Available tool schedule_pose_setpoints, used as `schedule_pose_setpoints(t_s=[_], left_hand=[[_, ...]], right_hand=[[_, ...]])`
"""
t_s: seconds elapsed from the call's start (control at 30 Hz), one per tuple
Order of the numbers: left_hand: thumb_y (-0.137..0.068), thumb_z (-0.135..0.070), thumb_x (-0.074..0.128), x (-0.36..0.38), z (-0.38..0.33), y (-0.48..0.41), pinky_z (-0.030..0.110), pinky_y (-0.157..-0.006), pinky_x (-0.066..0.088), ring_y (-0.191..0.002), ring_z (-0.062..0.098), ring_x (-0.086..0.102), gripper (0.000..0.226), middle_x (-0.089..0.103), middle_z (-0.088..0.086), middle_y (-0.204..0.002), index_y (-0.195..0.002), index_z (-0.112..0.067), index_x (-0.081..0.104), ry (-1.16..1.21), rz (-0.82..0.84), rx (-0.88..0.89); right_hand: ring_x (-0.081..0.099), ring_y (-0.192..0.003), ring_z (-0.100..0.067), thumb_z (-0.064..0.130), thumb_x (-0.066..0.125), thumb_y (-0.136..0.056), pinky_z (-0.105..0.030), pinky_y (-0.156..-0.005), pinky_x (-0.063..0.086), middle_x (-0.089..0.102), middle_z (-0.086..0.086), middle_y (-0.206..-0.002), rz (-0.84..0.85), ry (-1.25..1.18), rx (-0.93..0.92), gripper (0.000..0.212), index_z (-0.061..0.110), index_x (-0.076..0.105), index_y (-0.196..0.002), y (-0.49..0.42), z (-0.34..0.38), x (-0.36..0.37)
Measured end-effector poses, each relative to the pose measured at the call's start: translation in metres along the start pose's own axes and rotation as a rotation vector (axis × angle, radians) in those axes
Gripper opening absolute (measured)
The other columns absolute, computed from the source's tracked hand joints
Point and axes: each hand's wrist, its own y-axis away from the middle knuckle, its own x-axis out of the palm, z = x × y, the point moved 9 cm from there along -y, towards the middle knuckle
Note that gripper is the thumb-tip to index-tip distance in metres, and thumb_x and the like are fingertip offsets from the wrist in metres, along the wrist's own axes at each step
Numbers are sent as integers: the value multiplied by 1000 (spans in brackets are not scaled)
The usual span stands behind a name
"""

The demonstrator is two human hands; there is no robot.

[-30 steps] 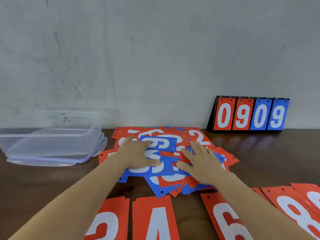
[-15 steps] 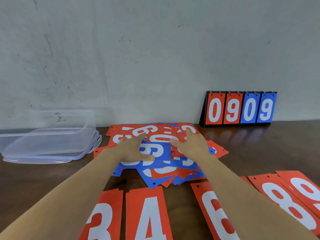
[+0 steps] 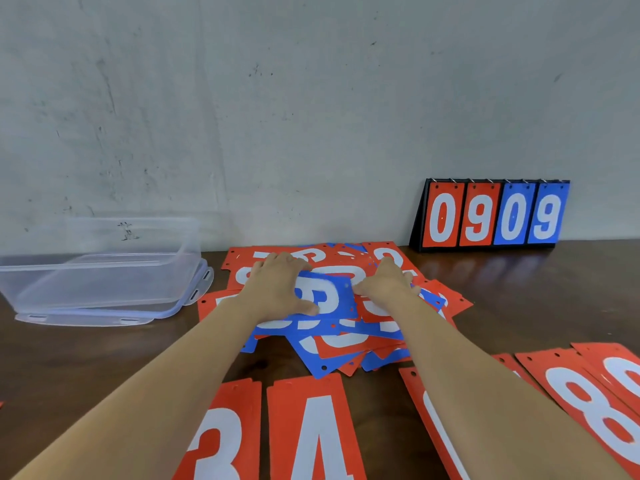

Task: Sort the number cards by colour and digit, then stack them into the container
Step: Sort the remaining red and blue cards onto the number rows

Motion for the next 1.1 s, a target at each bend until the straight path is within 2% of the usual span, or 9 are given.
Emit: schedule_pose_setpoints(t_s=[0.1, 0.17, 0.27, 0.37, 0.57, 0.73, 0.83, 0.97, 1.1], left_hand=[[-90, -27, 65, -15, 17, -1, 35, -94, 49, -109, 19, 57, 34, 59, 1, -123, -122, -22, 57, 226, -108, -60], [-95, -19, 60, -26, 31, 1, 31, -72, 55, -87, 20, 64, 8, 66, 4, -102, -102, -19, 60, 443, -168, -137], [-96, -14, 58, -41, 45, 9, 25, -63, 52, -78, 20, 63, 8, 67, 9, -91, -89, -11, 62, 761, -232, -273], [-92, -11, 63, -47, 52, 23, 45, -80, 55, -81, 27, 64, 12, 70, 23, -98, -80, -9, 64, 979, -241, -404], [-91, -5, 62, -68, 49, 65, 50, -86, 56, -92, 33, 70, 7, 72, 16, -100, -85, -7, 66, 1095, -250, -490], [-92, -4, 61, -83, 39, 112, 50, -84, 57, -92, 32, 70, 12, 71, 16, -101, -80, -7, 61, 1121, -342, -556], [-92, 0, 58, -90, 28, 139, 50, -84, 57, -94, 34, 69, 14, 71, 19, -102, -80, -6, 62, 1132, -397, -558], [-94, -3, 58, -86, 7, 169, 41, -76, 59, -90, 29, 71, 11, 72, 16, -100, -87, -7, 65, 1176, -367, -553], [-97, -9, 55, -69, -16, 202, 45, -89, 55, -95, 27, 69, 16, 70, 16, -108, -107, -2, 64, 1319, -302, -567]], right_hand=[[47, -127, -30, 25, 63, -91, -49, -113, 30, 52, -9, -136, -99, -109, -39, 56, 14, 40, -140, 0, -3, -9], [61, -108, -29, 19, 65, -89, -49, -99, 47, 65, -10, -120, -128, -309, -94, 35, 13, 58, -123, 2, -4, -18], [67, -81, -22, 15, 66, -89, -37, -75, 57, 71, -8, -96, -156, -562, -191, 2, 16, 64, -90, 16, 2, -42], [66, -81, -22, 15, 60, -93, -35, -73, 56, 69, -8, -95, -190, -574, -289, 5, 17, 62, -89, 30, 14, -69], [62, -96, -23, 10, 55, -95, -42, -88, 54, 63, -5, -105, -99, -388, -486, 17, 14, 57, -111, 72, 37, -103], [60, -67, -16, 5, 66, -86, -22, -60, 49, 62, -5, -77, -108, -386, -553, 8, 8, 59, -83, 111, 32, -132], [62, -54, -8, 11, 73, -84, -19, -56, 52, 67, -5, -70, 24, -569, -549, 13, 3, 65, -77, 139, 29, -137], [70, -65, -11, 23, 73, -85, -22, -62, 57, 73, -2, -77, 225, -653, -539, 16, 8, 68, -81, 180, 35, -116], [55, -47, 4, 16, 73, -85, -11, -48, 45, 63, 0, -65, 263, -671, -595, 25, 8, 58, -66, 212, 45, -85]])
